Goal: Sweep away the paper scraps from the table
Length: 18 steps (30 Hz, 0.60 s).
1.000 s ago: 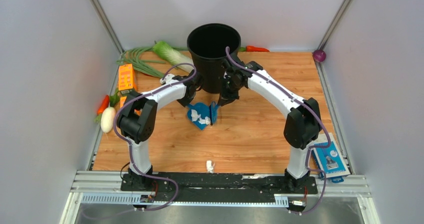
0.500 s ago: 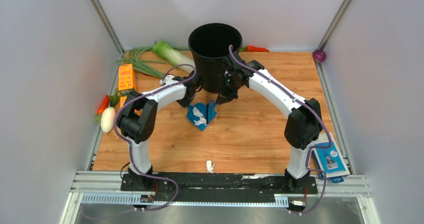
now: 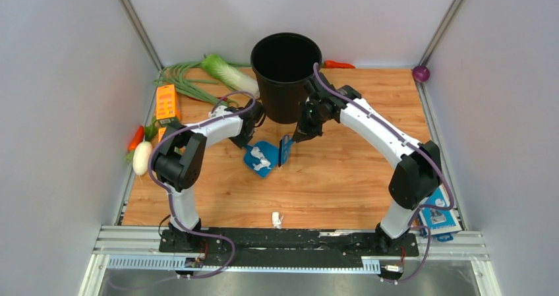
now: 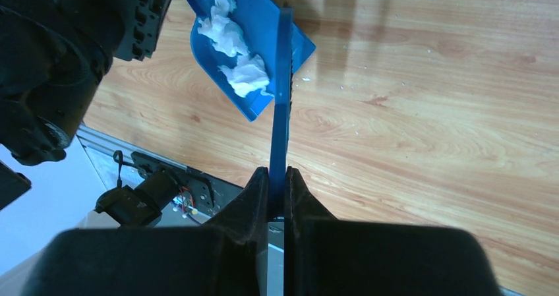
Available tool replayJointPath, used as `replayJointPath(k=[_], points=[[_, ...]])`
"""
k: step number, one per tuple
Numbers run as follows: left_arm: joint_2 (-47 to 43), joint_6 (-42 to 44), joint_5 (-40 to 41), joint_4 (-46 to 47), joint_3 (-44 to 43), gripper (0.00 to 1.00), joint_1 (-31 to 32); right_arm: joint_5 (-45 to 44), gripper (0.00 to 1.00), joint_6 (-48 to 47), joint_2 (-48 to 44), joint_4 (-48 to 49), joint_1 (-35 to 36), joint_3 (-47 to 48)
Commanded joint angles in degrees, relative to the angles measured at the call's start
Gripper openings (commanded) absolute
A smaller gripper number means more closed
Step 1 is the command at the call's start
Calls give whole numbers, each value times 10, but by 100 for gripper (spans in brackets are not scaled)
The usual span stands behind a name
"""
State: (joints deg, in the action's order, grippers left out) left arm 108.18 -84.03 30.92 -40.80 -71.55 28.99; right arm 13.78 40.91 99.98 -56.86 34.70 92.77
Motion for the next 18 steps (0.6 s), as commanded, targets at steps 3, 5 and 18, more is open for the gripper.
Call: replayJointPath(k=[3, 5, 18], points=[[-32, 31, -19, -22, 12, 0, -19, -18, 0, 11, -70, 3, -2, -37], [-40, 39, -5, -34, 3, 0, -21, -31, 0, 9, -92, -3, -6, -51], [-93, 104, 12, -88, -41, 0, -83, -88, 0, 1, -214, -30, -52, -144]])
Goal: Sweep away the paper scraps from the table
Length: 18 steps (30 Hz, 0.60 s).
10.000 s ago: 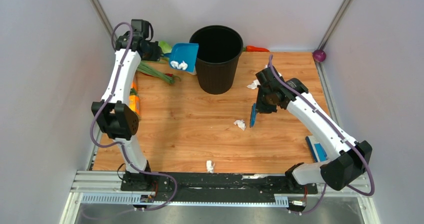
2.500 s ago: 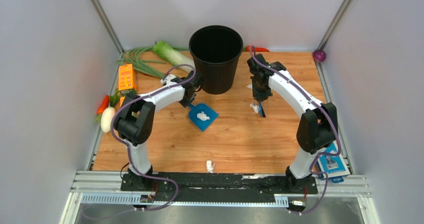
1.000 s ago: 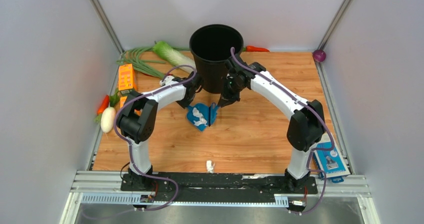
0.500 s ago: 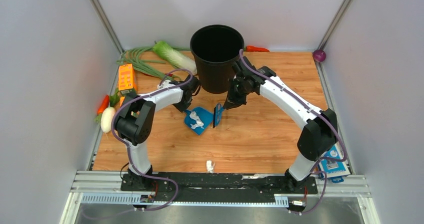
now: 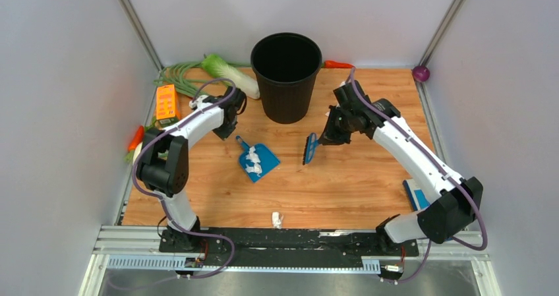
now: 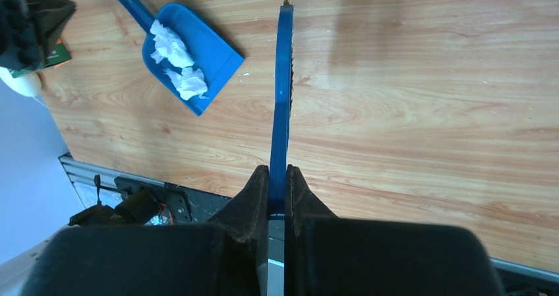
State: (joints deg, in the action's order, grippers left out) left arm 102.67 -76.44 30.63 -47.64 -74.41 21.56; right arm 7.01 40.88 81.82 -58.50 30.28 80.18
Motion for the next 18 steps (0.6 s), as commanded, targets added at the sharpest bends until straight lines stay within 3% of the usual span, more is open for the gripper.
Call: replayJointPath(k=[1, 7, 10, 11, 13, 18], points=[[-41, 35, 14, -16, -12, 0, -11, -22, 0, 2, -38, -14, -8, -25], [-59, 214, -118, 144, 26, 2, -27, -22, 0, 10, -52, -16, -8, -32], [-82, 295, -169, 193, 51, 20, -42, -25, 0, 11, -56, -23, -8, -29], [-88, 312, -197, 219, 66, 31, -49, -26, 0, 13, -58, -24, -8, -30], [-107, 365, -225, 234, 75, 40, -64, -29, 0, 16, -64, -25, -8, -35], [-115, 434, -276, 224, 64, 48, -93, -31, 0, 24, -74, -24, -8, -49]])
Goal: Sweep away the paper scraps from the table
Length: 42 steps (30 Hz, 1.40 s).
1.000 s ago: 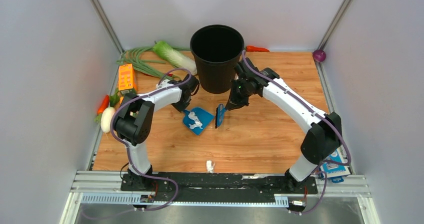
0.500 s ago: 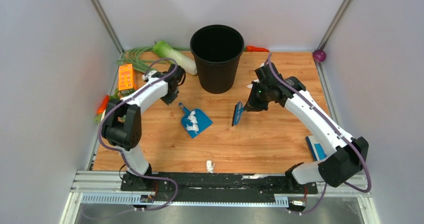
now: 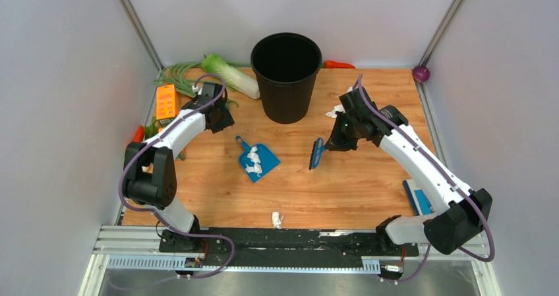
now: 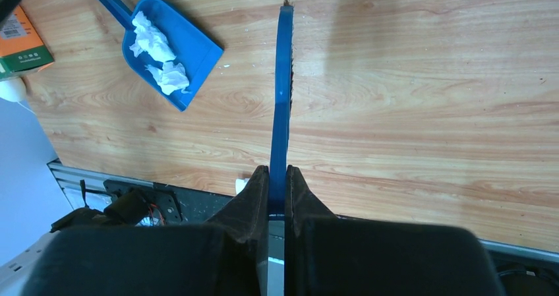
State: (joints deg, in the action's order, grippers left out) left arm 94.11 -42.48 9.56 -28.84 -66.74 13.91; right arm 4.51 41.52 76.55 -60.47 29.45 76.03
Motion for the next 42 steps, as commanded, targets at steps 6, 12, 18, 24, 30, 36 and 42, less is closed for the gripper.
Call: replayJointPath(k=[6, 12, 18, 24, 30, 36, 42], points=[[18, 57, -126, 25, -32, 55, -17, -6, 0, 21, -16, -4, 1, -8], [47, -4, -104, 17, -33, 56, -15, -11, 0, 23, -21, -4, 0, -13], [74, -106, -43, -23, -43, 57, -15, -11, 0, 23, -22, -5, 0, -14], [104, -149, -44, -29, -54, 57, -9, -11, 0, 15, -13, -8, 0, -4], [117, -168, -6, -69, -84, 59, 17, -9, 0, 4, 5, -9, 0, 9], [139, -175, -4, -82, -95, 57, 28, -9, 0, -8, 21, -9, -1, 21], [151, -185, -2, -91, -92, 49, 33, -4, 0, -20, 25, -9, -11, 24]])
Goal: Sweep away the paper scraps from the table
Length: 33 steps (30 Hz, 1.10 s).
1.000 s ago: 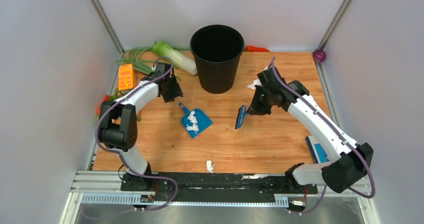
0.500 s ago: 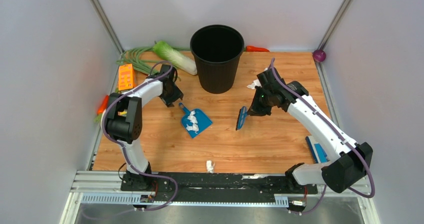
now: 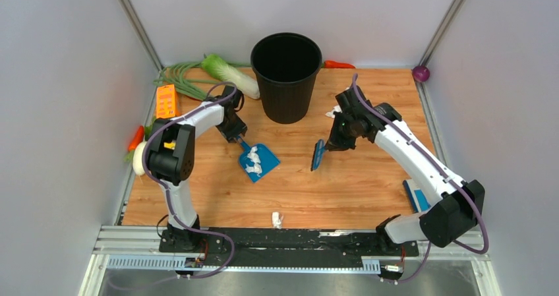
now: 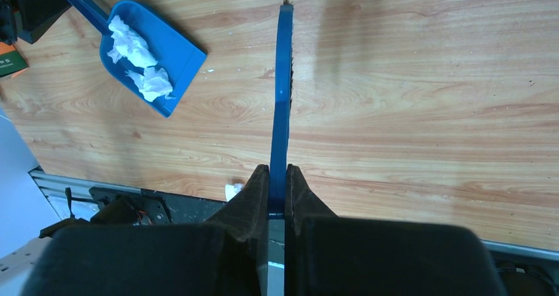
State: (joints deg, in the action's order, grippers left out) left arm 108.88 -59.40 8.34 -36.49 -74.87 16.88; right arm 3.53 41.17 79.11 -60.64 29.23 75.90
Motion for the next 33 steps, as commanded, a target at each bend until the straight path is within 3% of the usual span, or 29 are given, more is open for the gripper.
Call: replayJointPath(k=[1, 7, 18, 33], points=[[5, -17, 7, -11, -9, 47, 3, 7, 0, -18, 0, -6, -10, 23], [15, -21, -8, 4, -2, 34, 12, 14, 0, -29, 8, -7, -15, 28], [-6, -13, 16, -14, -13, 1, 13, 17, 0, -34, -2, -6, -26, 23], [-57, 0, 9, -62, -55, 0, -35, 17, 0, -29, -17, -6, -31, 12]])
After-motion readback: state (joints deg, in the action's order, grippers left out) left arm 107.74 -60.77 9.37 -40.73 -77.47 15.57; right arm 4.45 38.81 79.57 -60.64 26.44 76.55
